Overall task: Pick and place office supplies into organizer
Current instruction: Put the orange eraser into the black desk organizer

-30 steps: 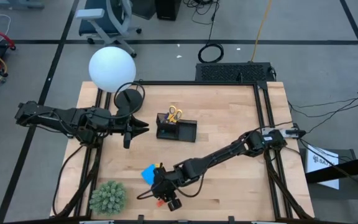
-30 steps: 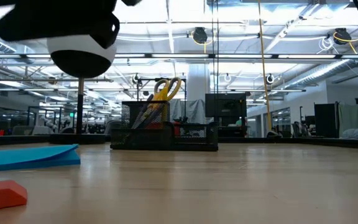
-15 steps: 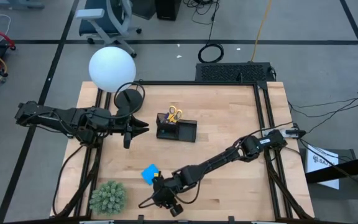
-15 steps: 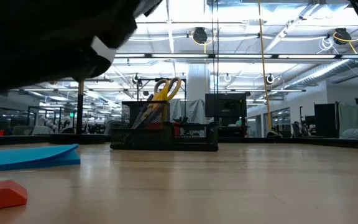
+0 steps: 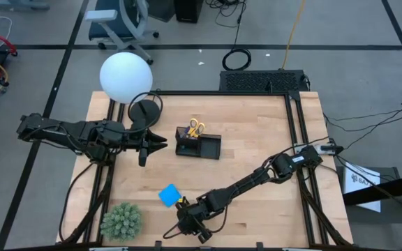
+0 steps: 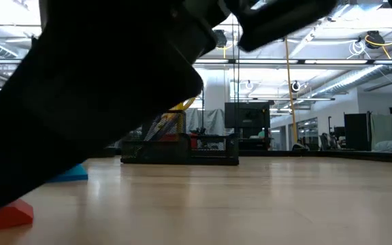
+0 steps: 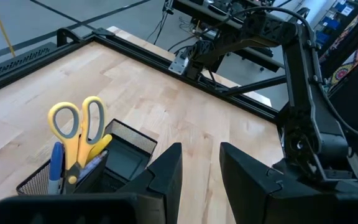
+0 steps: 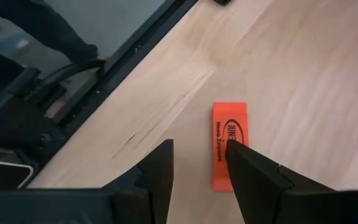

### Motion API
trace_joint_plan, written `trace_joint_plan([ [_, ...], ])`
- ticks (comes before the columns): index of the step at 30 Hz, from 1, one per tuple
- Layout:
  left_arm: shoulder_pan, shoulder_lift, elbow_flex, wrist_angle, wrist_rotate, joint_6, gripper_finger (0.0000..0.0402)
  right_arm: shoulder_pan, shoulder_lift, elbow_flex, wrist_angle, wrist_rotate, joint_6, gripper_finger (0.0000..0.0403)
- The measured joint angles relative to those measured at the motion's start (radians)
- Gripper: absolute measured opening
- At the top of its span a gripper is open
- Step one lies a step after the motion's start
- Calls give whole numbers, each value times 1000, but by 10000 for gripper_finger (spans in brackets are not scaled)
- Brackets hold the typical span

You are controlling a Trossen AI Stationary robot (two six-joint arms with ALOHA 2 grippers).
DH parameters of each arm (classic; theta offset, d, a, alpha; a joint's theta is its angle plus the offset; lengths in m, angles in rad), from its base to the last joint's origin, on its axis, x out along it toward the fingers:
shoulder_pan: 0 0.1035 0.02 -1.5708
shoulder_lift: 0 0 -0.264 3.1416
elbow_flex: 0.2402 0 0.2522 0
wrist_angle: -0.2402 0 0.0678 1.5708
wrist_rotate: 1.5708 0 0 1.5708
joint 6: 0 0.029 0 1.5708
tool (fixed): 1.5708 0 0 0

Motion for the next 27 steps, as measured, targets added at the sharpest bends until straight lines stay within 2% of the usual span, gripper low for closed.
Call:
trace_joint_plan([
  [3,0,0,0,0,0,0,115,9,-1,-1,2,50,-22,141],
  [8,0,0,0,0,0,0,115,14,-1,-2,13,68,-30,141],
  [27,0,0,0,0,0,0,115,22,-17,-3,84,67,-28,141],
])
